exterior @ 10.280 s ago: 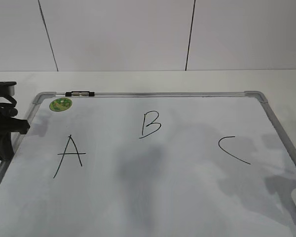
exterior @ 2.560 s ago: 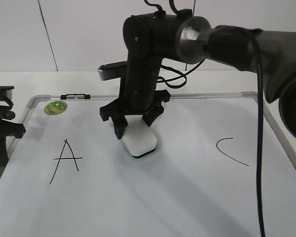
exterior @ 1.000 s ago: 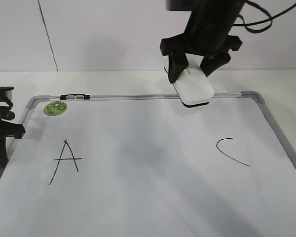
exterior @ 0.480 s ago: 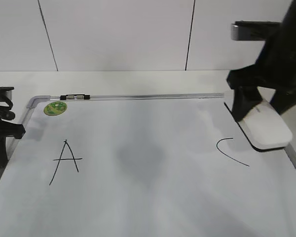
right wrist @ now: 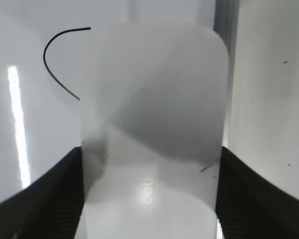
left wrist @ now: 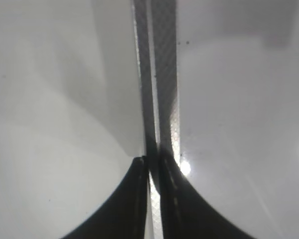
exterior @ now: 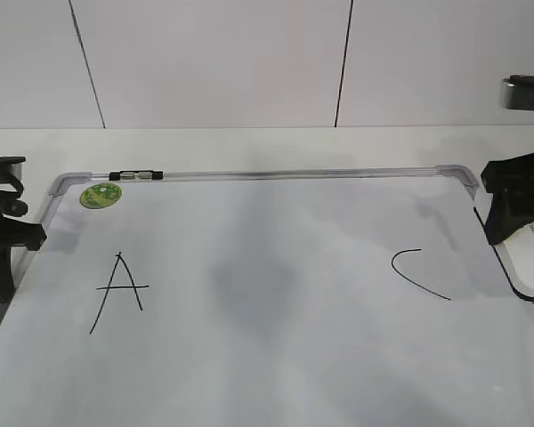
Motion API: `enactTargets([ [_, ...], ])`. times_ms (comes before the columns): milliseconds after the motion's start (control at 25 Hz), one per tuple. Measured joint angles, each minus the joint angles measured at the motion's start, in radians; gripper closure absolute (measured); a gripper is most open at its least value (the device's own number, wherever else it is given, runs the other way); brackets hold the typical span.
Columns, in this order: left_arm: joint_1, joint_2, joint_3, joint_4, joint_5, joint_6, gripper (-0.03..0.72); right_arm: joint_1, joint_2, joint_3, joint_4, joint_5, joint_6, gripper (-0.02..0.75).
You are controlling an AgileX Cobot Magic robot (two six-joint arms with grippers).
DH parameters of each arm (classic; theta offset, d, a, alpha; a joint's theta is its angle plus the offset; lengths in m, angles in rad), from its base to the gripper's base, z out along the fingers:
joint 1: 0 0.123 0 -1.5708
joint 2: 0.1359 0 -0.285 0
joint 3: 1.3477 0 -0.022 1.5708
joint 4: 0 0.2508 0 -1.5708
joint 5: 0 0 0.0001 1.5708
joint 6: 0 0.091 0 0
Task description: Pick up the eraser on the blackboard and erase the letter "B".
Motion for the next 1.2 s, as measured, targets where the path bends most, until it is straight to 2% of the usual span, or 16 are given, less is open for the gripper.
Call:
enactTargets([
  [160,0.000,0.000,0.000,0.000,0.000,0.000,0.652,-0.023,0.041,0.000,-0.008,-0.034,-0.015,0.186],
  [600,0.000,0.000,0.000,-0.002,0.000,0.000,0.652,-0.023,0.180,0.000,-0.019,-0.113,-0.077,0.186],
  [880,0.000,0.000,0.000,-0.002,0.000,0.000,0.653,-0.057,0.191,0.000,-0.023,-0.125,-0.077,0.186],
  [1200,0.000,0.000,0.000,-0.002,0.000,0.000,0.653,-0.059,0.209,0.000,-0.002,-0.127,-0.111,0.186],
])
